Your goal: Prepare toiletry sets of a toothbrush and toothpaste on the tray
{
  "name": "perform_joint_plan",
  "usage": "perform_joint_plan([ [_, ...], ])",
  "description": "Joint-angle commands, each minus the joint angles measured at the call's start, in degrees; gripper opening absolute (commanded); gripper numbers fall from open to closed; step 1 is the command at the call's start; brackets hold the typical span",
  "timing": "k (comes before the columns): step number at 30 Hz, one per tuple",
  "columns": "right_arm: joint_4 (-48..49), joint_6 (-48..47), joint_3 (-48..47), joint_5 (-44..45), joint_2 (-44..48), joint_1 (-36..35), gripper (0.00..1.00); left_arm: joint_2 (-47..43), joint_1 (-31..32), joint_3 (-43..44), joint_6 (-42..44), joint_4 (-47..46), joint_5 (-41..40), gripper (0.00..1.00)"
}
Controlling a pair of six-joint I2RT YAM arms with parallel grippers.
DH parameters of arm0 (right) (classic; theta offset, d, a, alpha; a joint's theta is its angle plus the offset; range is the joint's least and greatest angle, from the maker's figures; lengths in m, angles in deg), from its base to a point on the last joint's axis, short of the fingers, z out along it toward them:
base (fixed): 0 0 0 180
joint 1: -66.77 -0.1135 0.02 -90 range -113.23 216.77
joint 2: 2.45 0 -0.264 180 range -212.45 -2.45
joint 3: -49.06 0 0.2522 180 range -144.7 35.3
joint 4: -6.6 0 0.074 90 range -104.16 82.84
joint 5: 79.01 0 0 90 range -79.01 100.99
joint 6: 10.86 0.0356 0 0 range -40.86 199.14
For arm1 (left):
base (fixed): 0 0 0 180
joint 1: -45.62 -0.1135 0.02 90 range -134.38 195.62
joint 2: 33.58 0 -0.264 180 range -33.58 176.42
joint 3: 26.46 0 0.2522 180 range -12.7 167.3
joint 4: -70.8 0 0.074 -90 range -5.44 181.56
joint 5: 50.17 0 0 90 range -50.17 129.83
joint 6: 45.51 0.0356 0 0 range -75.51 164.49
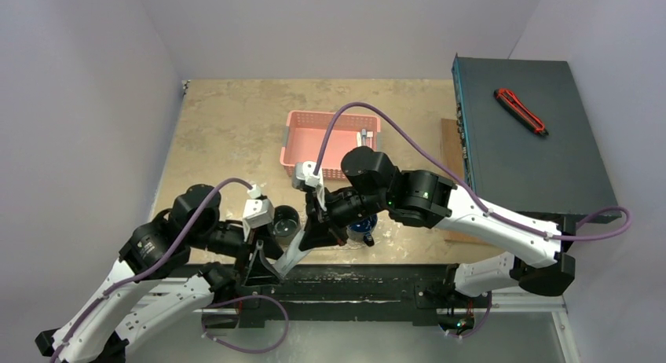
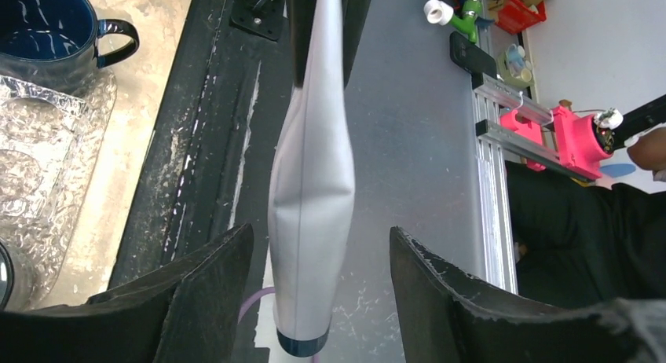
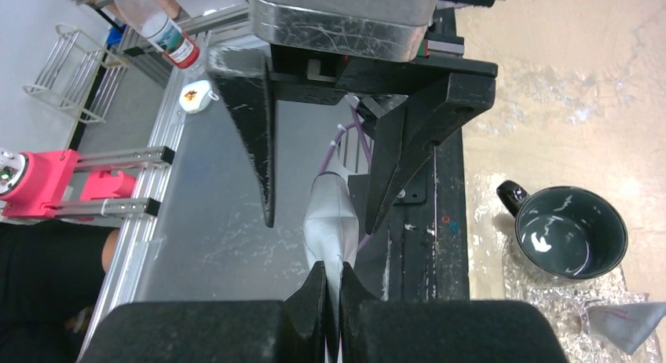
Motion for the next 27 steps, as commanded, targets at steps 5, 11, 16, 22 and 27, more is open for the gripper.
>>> perform_joint_plan([
  [5, 5.81, 2.2, 0.59, -0.53, -0.1, -0.14, 0.0, 2.27, 0.04, 2.74, 0.74, -3.95, -0.02, 0.64],
  [11, 6.64, 3.3, 1.08, 0.3, -0.04, -0.16, 0.0, 3.79, 0.05, 2.86, 0.9, -4.49, 0.0, 0.29],
  [16, 6.3, 3.3, 1.23, 0.78, 0.21, -0.16, 0.0, 3.92, 0.02, 2.99, 0.89, -4.59, -0.4, 0.16],
  [22, 4.5, 3.3, 1.08, 2.88, 0.33, -0.16, 0.0, 3.25, 0.04, 3.68, 1.01, -4.03, -1.77, 0.49],
  [27, 1.61, 3.47, 0.63, 5.61, 0.62, -0.16, 0.0, 2.43, 0.04, 4.14, 0.69, -3.77, -6.97, 0.58],
])
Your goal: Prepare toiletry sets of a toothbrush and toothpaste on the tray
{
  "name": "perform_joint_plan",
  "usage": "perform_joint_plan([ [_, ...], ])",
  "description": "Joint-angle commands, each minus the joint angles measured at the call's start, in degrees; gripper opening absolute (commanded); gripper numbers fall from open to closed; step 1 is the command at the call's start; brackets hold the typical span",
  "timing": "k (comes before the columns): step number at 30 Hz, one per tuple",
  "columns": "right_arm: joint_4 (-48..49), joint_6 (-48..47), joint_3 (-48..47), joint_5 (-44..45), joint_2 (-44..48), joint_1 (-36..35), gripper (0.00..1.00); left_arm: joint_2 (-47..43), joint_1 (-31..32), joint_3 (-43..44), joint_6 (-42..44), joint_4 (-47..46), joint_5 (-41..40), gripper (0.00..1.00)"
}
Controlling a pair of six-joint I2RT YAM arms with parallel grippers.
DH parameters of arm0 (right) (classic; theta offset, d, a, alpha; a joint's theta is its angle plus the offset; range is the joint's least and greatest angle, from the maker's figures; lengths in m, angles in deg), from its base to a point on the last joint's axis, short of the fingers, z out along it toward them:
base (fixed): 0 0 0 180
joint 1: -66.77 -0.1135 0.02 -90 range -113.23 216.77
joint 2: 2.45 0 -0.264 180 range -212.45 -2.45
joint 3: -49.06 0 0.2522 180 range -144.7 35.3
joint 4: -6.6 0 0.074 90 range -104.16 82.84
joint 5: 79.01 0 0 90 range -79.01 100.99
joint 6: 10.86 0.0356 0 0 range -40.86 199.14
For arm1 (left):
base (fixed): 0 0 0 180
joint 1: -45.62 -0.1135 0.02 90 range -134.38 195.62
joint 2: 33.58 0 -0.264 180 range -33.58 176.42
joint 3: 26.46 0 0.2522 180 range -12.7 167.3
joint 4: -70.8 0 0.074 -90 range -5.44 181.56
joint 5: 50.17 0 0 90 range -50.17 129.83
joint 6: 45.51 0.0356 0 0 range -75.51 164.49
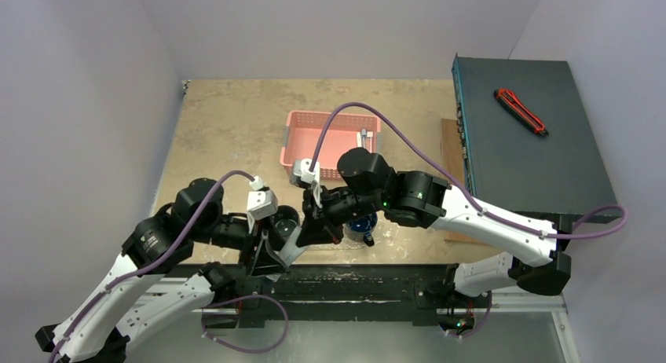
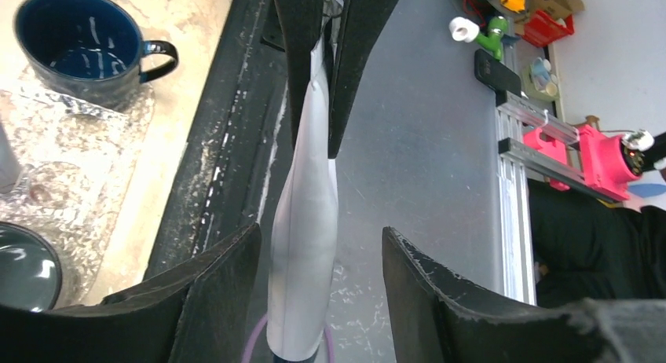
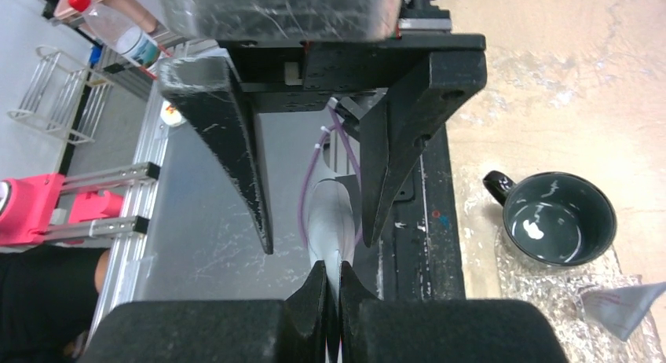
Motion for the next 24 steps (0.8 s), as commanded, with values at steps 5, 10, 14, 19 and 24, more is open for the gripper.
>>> perform_joint_plan([
  [5, -6.62, 0.02, -2.22, 10.03, 2.27, -0.2, 0.0, -2.02, 0.09, 2.44, -0.2, -2.25, -10.27, 0.63],
  [10, -11.34, 0.13, -2.96, 15.61, 3.48, -0.2, 0.0, -2.84, 0.05, 2.4, -0.59, -2.5, -16.49, 0.67],
  [14, -16.63, 0.13, -4.55, 23.2, 3.5, -0.2, 0.0, -3.32, 0.04, 2.0, -0.37, -2.99, -19.78, 0.71],
  [19, -22.07, 0.85, -6.82, 29.91, 3.11, -0.2, 0.0, -4.74, 0.1, 0.1, 0.55, -3.48, -23.3, 0.75],
  [24, -26.06, 2.52, -8.96, 37.06, 0.21, -0.16, 0.0, -5.99, 0.04, -1.56, 0.35, -4.74, -25.56, 0.78],
])
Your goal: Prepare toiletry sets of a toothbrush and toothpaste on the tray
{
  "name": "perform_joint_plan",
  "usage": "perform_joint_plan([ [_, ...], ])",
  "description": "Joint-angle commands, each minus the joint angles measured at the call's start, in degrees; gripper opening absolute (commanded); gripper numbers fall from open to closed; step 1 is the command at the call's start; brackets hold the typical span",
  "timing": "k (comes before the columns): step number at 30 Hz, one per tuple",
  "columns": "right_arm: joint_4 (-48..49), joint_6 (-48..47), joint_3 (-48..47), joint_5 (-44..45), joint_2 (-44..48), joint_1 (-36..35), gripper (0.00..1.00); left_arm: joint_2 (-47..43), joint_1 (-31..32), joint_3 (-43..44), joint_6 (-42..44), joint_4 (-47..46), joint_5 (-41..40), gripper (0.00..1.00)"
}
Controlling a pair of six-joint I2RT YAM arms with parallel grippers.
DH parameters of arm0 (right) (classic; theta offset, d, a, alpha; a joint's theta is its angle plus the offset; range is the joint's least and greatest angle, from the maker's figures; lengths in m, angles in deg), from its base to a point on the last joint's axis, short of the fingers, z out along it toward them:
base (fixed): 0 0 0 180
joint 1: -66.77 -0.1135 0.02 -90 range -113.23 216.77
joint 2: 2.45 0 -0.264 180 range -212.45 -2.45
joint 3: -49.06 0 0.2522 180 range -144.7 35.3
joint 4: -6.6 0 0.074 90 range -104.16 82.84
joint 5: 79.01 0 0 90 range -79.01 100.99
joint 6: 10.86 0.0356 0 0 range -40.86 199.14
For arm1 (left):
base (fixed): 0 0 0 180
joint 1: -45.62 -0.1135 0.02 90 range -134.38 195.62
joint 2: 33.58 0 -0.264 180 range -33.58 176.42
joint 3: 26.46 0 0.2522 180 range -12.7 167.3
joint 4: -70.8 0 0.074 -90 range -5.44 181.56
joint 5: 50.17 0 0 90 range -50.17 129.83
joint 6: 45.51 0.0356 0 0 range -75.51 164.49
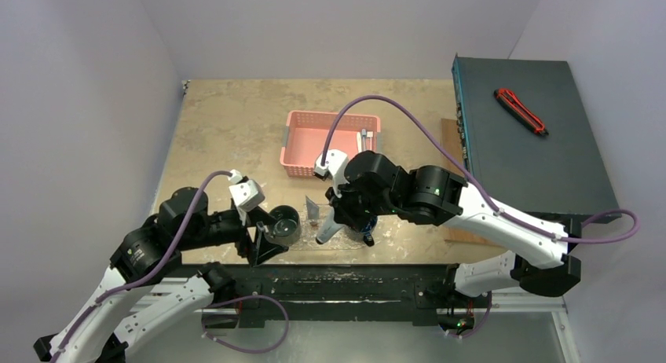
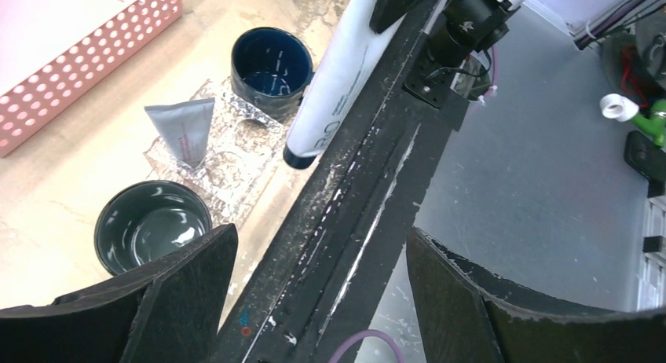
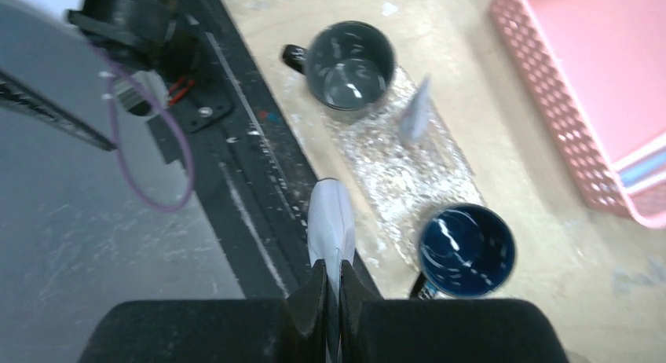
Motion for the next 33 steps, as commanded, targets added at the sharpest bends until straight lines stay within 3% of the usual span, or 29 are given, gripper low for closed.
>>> perform_joint_plan([
  [1, -3.8, 2.05, -4.53, 9.25, -1.78, -0.12, 0.0, -1.0, 0.06, -1.22, 0.38, -3.32, -3.54, 0.79],
  [6, -5.53, 2.9, -7.4, 13.15, -5.61, 0.45, 0.0, -1.38, -0.04, -2.1, -0.13, -3.86, -6.33, 0.88],
  [9, -5.89, 3.0, -8.62, 14.12, -7.75, 0.91, 0.0, -1.45, -0.2, -2.71, -0.52, -4.15, -7.89, 1.0],
  [21, -4.42, 2.4, -11.43, 16.22, -13.96, 3.01, 0.0, -4.3, -5.38, -4.07, -2.57, -4.41, -14.2, 1.0],
  [33, -2.85, 2.17, -12.04, 15.8, -16.98, 4.46, 0.0, -5.85, -8.33, -4.98, -2.89, -4.43, -14.42, 1.0],
])
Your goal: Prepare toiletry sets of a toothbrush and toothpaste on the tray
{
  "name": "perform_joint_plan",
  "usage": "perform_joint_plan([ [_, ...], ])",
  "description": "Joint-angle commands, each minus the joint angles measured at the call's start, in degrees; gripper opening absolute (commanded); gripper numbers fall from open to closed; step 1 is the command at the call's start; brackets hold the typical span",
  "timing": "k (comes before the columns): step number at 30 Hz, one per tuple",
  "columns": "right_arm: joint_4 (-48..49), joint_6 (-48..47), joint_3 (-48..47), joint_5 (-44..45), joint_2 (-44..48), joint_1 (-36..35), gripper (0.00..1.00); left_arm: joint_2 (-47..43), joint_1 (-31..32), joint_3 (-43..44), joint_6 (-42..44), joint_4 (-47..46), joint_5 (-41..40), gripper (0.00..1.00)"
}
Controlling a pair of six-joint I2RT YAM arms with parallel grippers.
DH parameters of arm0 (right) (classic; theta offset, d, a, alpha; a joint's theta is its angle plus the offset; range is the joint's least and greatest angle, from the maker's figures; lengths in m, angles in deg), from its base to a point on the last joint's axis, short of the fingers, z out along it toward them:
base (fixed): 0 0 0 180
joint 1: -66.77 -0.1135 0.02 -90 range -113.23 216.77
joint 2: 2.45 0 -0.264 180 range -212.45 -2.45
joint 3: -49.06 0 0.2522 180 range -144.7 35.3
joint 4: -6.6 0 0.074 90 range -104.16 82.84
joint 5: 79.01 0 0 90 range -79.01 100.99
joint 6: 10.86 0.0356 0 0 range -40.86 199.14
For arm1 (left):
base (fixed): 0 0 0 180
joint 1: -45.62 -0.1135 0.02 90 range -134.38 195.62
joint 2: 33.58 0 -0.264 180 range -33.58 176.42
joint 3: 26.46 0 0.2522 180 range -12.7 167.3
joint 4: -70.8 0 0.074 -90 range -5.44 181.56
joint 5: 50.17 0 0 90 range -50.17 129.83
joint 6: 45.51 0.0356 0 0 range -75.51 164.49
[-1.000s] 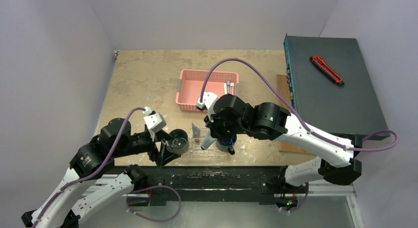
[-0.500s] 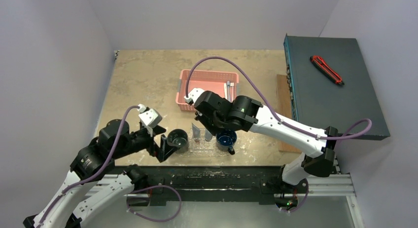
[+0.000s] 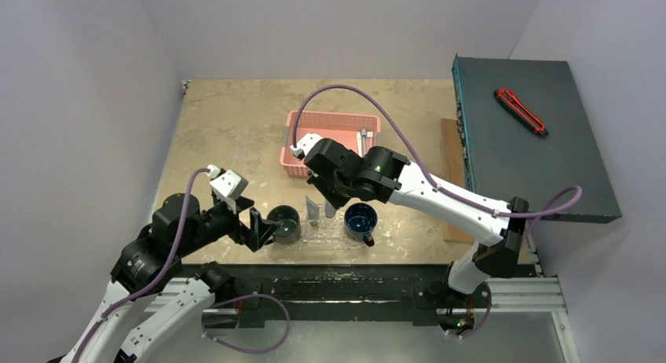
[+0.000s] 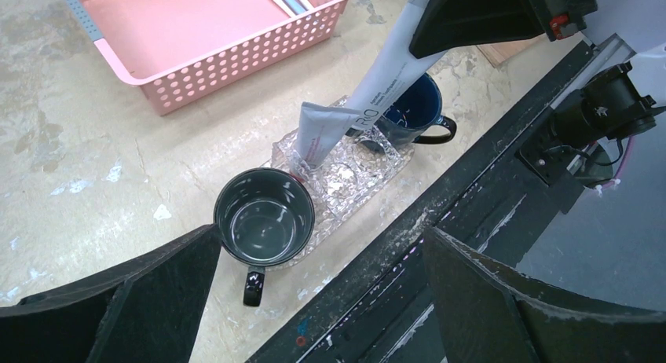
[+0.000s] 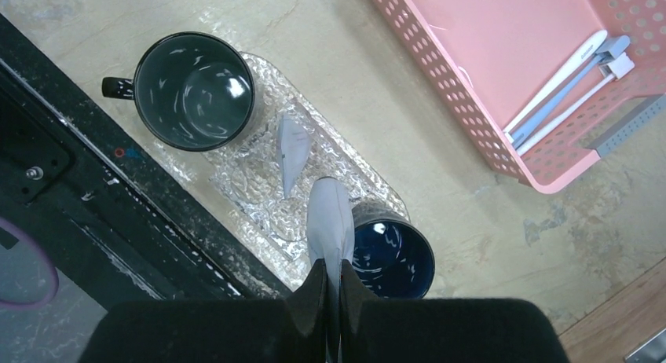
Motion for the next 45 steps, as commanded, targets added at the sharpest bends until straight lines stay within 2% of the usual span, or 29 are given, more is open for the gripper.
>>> perform_joint_plan([
  [1, 2.83, 0.02, -2.27, 0.55, -0.54, 0.44, 0.0, -0.45, -0.64, -0.44, -0.65, -2.02, -0.32, 1.0],
  [45, 8.78, -0.44, 5.58, -0.67, -4.51, 1.03, 0.0, -0.27, -0.82, -0.75, -0.17, -1.49, -0.82, 1.0],
])
